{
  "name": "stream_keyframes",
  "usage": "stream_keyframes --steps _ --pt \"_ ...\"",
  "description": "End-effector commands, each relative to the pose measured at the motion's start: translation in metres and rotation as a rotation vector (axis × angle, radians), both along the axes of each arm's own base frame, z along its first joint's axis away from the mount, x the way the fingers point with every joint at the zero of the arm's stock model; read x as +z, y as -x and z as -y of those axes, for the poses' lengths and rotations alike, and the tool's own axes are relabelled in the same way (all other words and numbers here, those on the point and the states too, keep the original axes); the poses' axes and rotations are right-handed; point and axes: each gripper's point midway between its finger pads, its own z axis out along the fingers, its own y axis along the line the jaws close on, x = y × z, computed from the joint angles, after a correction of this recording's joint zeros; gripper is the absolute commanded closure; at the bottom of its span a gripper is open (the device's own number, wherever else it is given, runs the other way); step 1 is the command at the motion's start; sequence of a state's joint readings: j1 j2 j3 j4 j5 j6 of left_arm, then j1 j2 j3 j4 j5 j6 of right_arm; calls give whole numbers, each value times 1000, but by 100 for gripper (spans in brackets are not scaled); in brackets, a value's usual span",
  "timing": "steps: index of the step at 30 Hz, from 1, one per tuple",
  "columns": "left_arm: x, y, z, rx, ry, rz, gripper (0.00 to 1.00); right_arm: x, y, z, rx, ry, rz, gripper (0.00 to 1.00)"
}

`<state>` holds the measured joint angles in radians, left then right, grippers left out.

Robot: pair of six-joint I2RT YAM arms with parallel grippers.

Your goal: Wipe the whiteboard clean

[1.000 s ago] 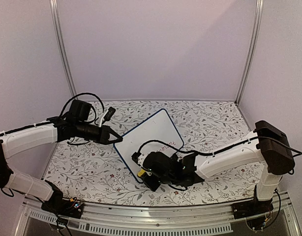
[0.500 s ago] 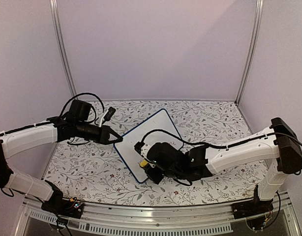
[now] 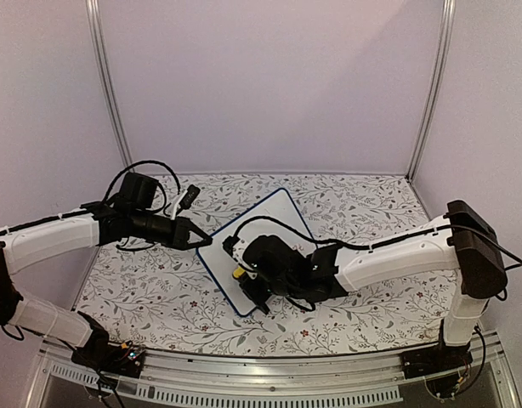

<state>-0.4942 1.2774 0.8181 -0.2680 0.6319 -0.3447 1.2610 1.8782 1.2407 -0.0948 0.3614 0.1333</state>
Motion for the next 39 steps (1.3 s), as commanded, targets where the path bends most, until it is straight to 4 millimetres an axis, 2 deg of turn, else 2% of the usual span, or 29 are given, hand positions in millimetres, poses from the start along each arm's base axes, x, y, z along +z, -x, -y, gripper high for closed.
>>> stream_keyframes --steps 1,6,12,30,39 --pt "7 -1 1 -14 23 34 100 -3 -5 -4 12 -26 -25 79" --pt "7 -1 2 -16 24 35 100 -23 2 1 25 -3 -79 79" --pt "7 -1 1 -16 26 33 100 -39 11 7 31 13 -133 80" --pt "8 -1 2 -18 32 35 100 -68 22 32 -1 63 -197 80" --pt "8 -1 1 -17 32 34 100 -74 26 40 -9 73 -210 80"
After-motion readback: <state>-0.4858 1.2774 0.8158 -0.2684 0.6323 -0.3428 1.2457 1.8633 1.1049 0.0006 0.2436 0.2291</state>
